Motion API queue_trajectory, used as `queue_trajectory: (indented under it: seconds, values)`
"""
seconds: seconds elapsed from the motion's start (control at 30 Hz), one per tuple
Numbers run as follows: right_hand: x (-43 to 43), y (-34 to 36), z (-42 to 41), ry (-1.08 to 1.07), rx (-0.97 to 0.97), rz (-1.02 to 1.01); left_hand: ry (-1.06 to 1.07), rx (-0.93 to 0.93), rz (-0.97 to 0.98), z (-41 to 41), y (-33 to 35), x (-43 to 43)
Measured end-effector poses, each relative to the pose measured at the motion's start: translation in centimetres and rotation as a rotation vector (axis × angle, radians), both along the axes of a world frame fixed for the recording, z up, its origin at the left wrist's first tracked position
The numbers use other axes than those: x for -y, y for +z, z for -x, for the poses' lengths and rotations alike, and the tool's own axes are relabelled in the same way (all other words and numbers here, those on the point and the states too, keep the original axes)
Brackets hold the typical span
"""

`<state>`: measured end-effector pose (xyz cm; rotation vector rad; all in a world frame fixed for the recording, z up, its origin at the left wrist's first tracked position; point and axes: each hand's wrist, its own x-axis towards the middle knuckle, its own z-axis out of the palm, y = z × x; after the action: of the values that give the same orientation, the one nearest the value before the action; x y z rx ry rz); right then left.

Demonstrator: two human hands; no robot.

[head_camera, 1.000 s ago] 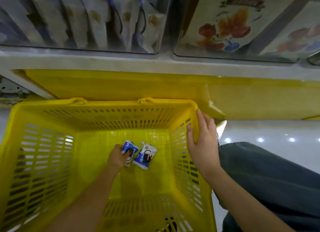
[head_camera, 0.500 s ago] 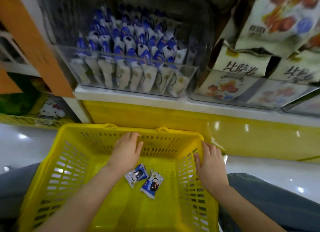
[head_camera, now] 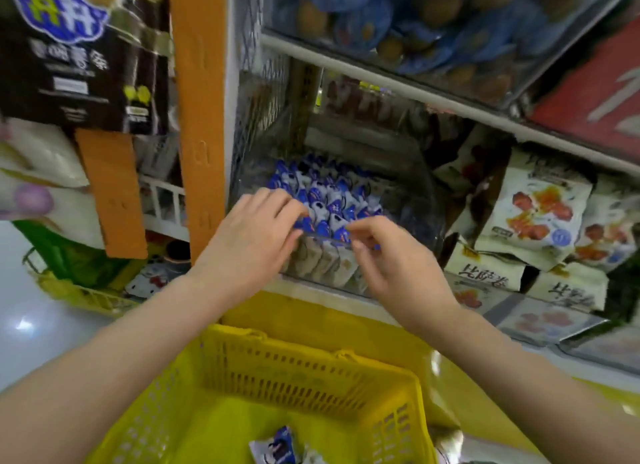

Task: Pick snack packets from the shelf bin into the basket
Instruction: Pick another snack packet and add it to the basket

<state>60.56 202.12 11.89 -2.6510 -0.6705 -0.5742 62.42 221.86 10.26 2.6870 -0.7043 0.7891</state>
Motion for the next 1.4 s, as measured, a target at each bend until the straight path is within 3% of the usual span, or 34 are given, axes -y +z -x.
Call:
queue_trajectory:
  seconds: [0.17,0.4,0.87,0.97,1.3,1.4]
  values:
    - [-3.9,1.2,-8.7,-0.080,-0.066,-0.115,-0.012,-0.080,0.011,-1.8,-0.8,-1.6]
    - [-5.3,-0.2,-19.3,-0.225,-0.339,0.022,-0.128,0.009,-0.015,-3.0,-2.2,-2.7]
    - [-6.0,-1.2,-26.8,-0.289,-0.498,0.103,-0.167,0.060,0.005,-3.9,-3.0,-2.9]
    - [-6.4,-1.4,-27.2,-0.330,-0.487,0.115,-0.178,0.060,0.005,-3.8,-3.1,-2.9]
    - [-6.4,-0.3,-24.9,-0.356,-0.338,-0.115,-0.161,-0.012,0.001,-3.2,-2.4,-2.8]
    - [-6.2,1.4,-22.6,-0.380,-0.198,-0.255,-0.117,-0.055,-0.044,-2.6,-1.9,-2.7]
